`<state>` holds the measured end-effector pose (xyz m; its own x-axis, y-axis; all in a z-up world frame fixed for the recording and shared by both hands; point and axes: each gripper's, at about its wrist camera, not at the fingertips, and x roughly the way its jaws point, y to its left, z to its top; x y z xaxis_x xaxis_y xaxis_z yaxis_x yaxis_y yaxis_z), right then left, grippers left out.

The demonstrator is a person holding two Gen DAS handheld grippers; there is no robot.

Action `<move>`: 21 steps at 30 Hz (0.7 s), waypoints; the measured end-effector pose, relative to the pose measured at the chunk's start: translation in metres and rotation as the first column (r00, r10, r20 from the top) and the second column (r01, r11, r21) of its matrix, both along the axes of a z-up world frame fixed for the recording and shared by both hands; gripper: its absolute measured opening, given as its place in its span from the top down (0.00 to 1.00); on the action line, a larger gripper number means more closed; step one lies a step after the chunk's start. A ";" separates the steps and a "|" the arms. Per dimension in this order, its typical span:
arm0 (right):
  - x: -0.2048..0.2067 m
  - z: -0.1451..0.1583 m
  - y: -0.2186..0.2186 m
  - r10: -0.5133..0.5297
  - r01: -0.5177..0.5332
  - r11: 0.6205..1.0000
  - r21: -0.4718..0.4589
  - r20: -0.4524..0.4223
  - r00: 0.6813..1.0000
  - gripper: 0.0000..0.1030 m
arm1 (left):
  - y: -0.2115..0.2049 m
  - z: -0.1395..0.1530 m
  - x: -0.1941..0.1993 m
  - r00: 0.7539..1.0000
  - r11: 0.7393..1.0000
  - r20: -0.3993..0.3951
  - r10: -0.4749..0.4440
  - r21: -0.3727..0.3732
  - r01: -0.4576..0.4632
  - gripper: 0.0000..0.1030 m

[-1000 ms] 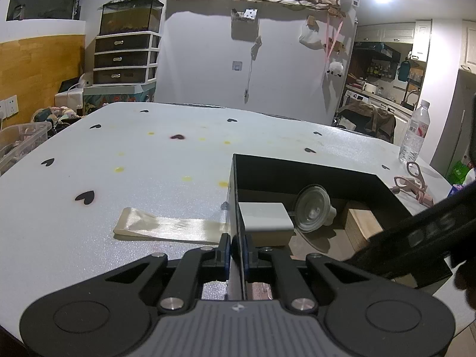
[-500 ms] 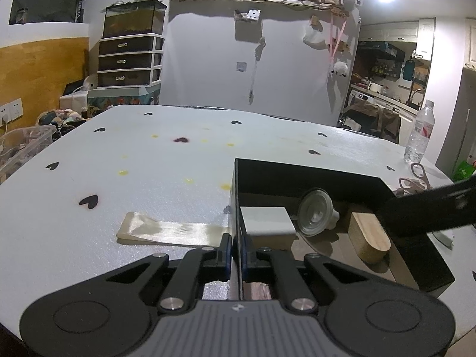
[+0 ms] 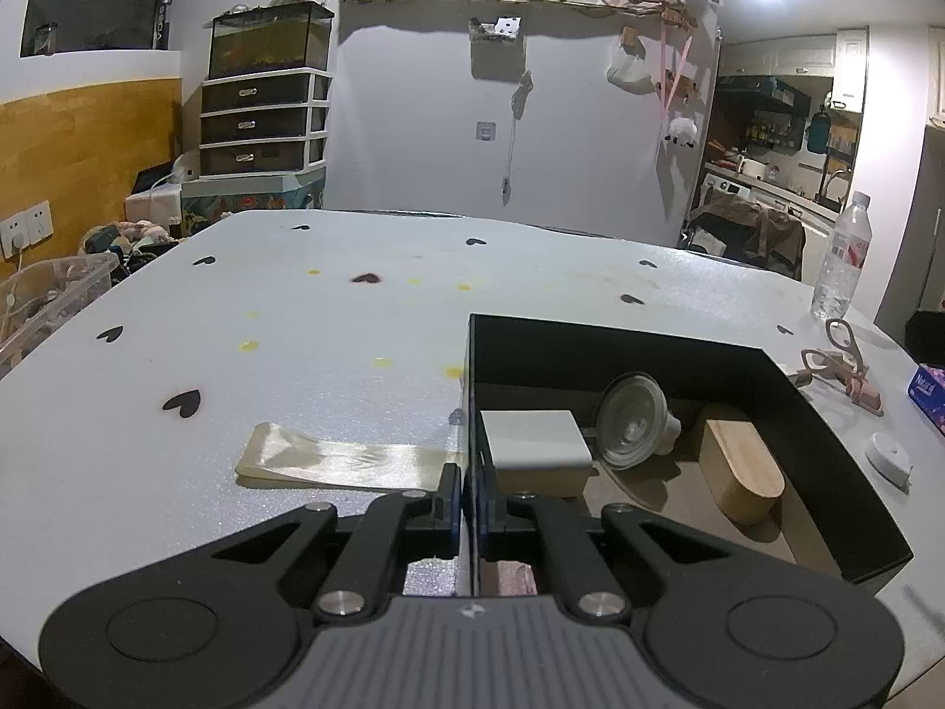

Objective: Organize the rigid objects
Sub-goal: 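Move the right gripper to the white tape measure and grasp it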

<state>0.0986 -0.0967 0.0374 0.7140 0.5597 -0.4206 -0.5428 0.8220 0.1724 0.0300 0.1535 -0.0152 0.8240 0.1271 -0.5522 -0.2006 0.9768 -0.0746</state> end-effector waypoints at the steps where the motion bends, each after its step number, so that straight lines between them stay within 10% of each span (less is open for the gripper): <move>1: 0.002 -0.002 -0.008 -0.033 0.033 0.999 -0.002 0.017 0.999 0.00 | 0.000 0.000 0.000 1.000 1.000 0.000 0.000 0.000 0.000 0.96; 21: 0.045 -0.087 -0.117 -0.439 0.432 0.886 -0.166 -0.002 0.899 0.00 | -0.001 0.000 0.001 1.000 1.000 -0.001 0.004 0.019 -0.004 0.96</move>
<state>0.1434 -0.2141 -0.0500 0.8525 0.1206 -0.5087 -0.1197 0.9922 0.0346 0.0314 0.1520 -0.0157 0.8228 0.1410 -0.5506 -0.2048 0.9772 -0.0557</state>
